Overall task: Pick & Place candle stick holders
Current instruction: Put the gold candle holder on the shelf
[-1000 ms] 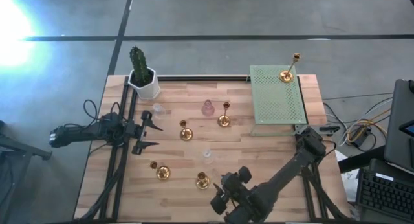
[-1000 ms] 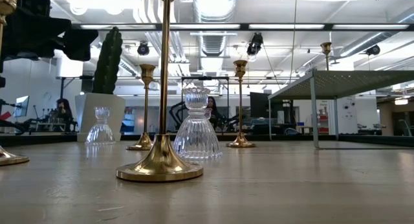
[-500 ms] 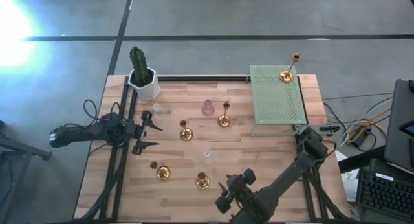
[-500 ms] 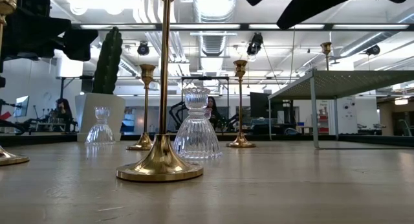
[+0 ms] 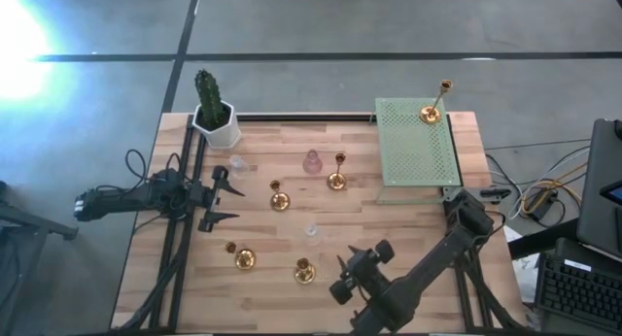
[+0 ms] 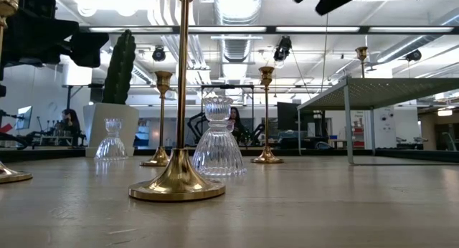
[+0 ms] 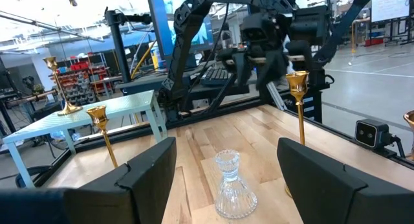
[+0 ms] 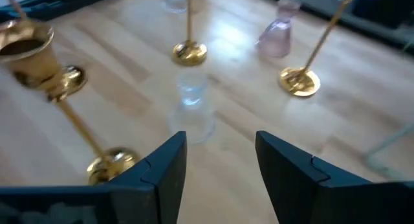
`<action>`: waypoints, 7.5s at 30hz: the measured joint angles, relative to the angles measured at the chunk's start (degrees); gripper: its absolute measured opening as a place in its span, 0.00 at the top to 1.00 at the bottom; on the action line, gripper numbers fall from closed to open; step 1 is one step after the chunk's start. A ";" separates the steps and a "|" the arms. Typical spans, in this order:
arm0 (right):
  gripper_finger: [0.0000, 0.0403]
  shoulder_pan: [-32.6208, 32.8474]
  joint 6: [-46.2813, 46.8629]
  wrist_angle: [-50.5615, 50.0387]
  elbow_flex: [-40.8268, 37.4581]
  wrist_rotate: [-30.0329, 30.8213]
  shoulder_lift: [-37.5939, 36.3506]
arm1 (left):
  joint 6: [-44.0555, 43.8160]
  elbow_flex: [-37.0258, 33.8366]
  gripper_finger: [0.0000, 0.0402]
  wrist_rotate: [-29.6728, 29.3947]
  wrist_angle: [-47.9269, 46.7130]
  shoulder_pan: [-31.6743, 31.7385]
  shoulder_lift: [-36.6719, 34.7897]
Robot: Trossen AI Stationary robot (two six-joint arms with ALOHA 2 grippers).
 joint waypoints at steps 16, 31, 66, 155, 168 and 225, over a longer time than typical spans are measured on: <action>0.64 -2.30 -3.37 -7.10 -1.03 6.70 -13.36 | 0.00 0.00 0.32 -0.02 -0.02 0.00 0.07; 0.66 -9.40 -36.05 12.36 -1.25 6.86 -23.53 | 0.00 0.00 0.32 0.00 -0.04 0.00 0.07; 0.80 -1.87 -37.00 67.21 -35.26 -13.17 -22.03 | 0.00 0.00 0.32 -0.01 -0.07 0.00 0.07; 0.98 -12.69 3.71 -8.19 -15.05 -0.68 -32.27 | 0.00 0.00 0.32 -0.02 -0.17 0.00 1.09; 0.98 -24.99 0.61 -8.18 -26.47 -0.25 -45.28 | 0.00 0.00 0.32 -0.02 -0.20 -0.02 1.18; 0.98 -55.27 -3.83 -7.90 -48.64 8.06 -63.92 | 0.00 0.00 0.32 -0.01 -0.24 0.00 1.22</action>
